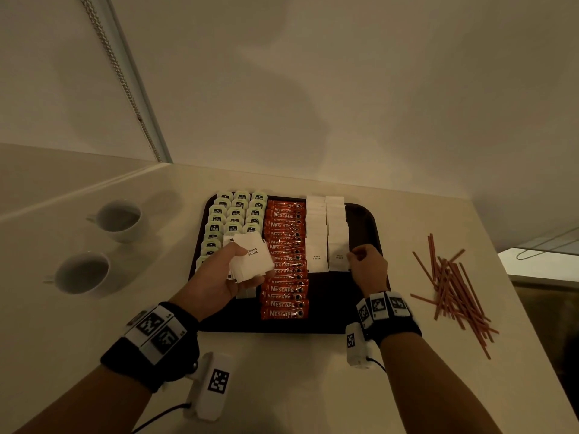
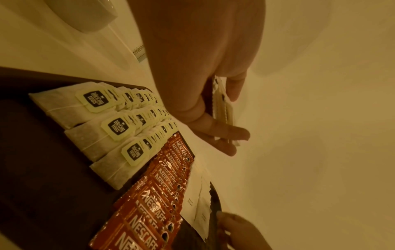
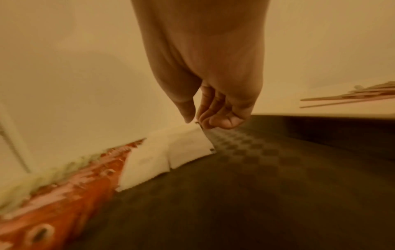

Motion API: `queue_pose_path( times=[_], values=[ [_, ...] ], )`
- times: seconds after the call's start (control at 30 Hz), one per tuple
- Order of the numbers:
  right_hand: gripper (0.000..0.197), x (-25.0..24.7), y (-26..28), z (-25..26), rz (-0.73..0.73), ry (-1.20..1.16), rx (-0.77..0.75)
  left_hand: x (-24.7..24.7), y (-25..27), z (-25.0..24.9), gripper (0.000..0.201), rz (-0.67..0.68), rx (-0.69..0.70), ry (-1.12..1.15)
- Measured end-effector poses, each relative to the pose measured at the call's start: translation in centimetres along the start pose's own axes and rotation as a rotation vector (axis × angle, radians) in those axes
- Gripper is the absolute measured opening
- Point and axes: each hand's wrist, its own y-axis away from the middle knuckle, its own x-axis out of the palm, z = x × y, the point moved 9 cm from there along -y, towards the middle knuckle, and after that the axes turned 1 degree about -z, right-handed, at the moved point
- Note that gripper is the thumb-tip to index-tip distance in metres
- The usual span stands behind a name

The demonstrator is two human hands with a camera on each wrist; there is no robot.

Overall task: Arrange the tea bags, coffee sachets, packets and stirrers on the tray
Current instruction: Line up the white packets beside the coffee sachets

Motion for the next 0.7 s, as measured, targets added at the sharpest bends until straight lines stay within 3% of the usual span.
queue_pose_path(
  times=[0.1,0.27,0.33,0.4,0.47,0.53,0.63,0.7],
  values=[
    [0.016,0.2,1.6,4.8,0.113,-0.153,-0.101,0.6,-0.1,-0.3,0.017,-0.011,0.028,-0.055],
    [0.021,3.0,7.5,14.0,0.63,-0.518,-0.259,1.3,-0.7,-0.7,0.013,-0.032,0.092,-0.234],
    [0.025,3.2,8.2,15.8,0.657,-0.517,-0.344,1.4,-0.9,-0.9,0.014,-0.032,0.124,-0.325],
    [0.021,3.1,8.0,16.5,0.59,-0.507,-0.399,1.6,-1.0,-1.3,0.018,-0.016,0.163,-0.366],
    [0.008,2.6,7.4,16.2,0.503,-0.569,-0.378,1.7,-1.1,-1.6,0.026,0.014,0.203,-0.393],
    [0.009,2.5,7.2,15.6,0.477,-0.628,-0.323,1.6,-1.1,-1.9,0.033,0.015,0.243,-0.401],
    [0.026,2.9,7.8,15.1,0.569,-0.677,-0.259,1.0,-1.3,-2.6,0.034,-0.051,0.323,-0.338],
    [0.025,3.4,8.5,14.8,0.651,-0.671,-0.222,0.4,-1.4,-3.3,0.032,-0.131,0.386,-0.279]
  ],
)
